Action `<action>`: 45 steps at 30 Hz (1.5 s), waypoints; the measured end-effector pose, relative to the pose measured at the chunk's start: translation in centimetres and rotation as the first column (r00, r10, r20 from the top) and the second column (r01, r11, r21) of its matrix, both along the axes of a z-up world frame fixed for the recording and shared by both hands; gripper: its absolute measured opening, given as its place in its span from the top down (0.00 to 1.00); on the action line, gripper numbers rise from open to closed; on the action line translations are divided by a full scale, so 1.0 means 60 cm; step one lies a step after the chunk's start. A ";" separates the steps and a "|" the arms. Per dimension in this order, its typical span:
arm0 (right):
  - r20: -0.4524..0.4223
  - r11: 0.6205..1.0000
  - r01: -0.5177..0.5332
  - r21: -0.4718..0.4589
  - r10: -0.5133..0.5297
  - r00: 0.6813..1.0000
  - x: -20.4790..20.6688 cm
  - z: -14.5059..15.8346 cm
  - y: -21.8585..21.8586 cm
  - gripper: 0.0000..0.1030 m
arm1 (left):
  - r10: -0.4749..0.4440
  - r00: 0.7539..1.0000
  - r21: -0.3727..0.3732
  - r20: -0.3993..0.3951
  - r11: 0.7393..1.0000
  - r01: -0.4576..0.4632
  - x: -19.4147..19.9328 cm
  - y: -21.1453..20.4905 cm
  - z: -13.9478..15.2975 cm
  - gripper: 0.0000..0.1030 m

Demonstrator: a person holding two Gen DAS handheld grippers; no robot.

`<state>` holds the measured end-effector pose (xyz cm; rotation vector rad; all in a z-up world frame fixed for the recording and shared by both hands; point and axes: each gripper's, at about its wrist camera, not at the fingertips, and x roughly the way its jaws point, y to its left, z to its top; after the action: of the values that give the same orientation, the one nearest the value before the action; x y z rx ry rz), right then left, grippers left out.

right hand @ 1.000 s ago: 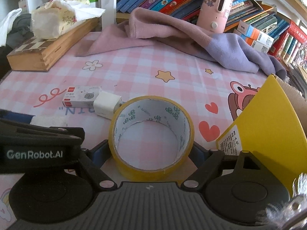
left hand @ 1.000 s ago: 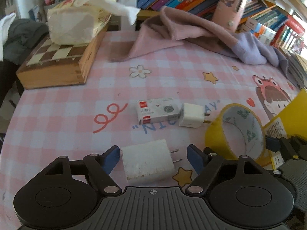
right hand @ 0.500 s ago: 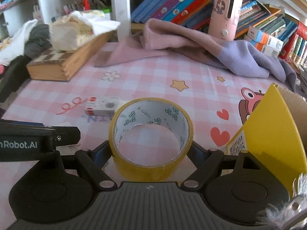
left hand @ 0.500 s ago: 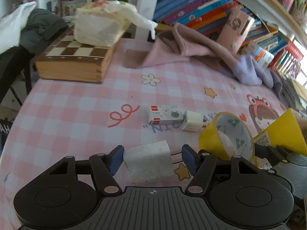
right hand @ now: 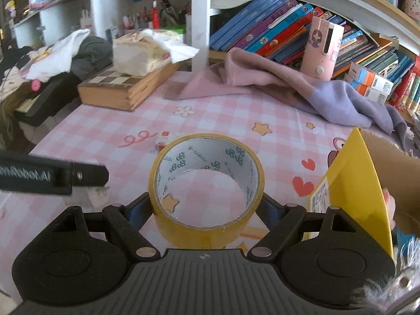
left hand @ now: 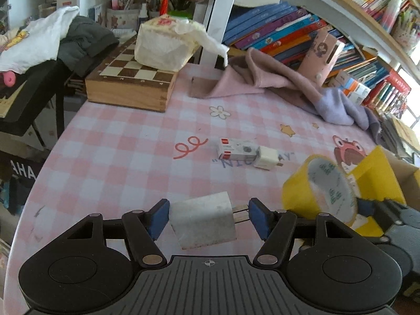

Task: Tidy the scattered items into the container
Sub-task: 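Lift the white block and yellow tape toward the yellow box with both tools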

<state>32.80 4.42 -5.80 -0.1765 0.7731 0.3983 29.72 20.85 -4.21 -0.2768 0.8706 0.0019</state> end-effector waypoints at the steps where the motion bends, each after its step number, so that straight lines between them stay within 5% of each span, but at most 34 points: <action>1: -0.002 1.000 -0.007 0.001 0.007 1.000 -0.006 0.002 -0.001 0.20 | 0.000 1.000 -0.004 0.009 1.000 0.000 -0.006 0.000 0.005 0.37; 21: 0.172 0.985 -0.170 -0.022 0.171 0.970 -0.216 0.101 -0.067 0.20 | -0.010 0.988 -0.090 0.155 0.996 0.024 -0.206 0.001 0.100 0.37; 35: 0.191 0.996 -0.090 -0.012 0.091 0.977 -0.394 0.119 -0.108 0.20 | -0.056 0.981 -0.128 0.184 0.988 0.081 -0.376 -0.023 0.124 0.37; 45: 0.196 0.999 -0.034 -0.017 0.037 0.980 -0.480 0.127 -0.136 0.20 | -0.130 0.975 -0.163 0.178 0.974 0.159 -0.430 -0.056 0.119 0.37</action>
<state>3.98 -3.74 1.80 -0.2392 0.5788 0.4030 3.91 17.51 2.91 -0.3735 0.7235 -0.2329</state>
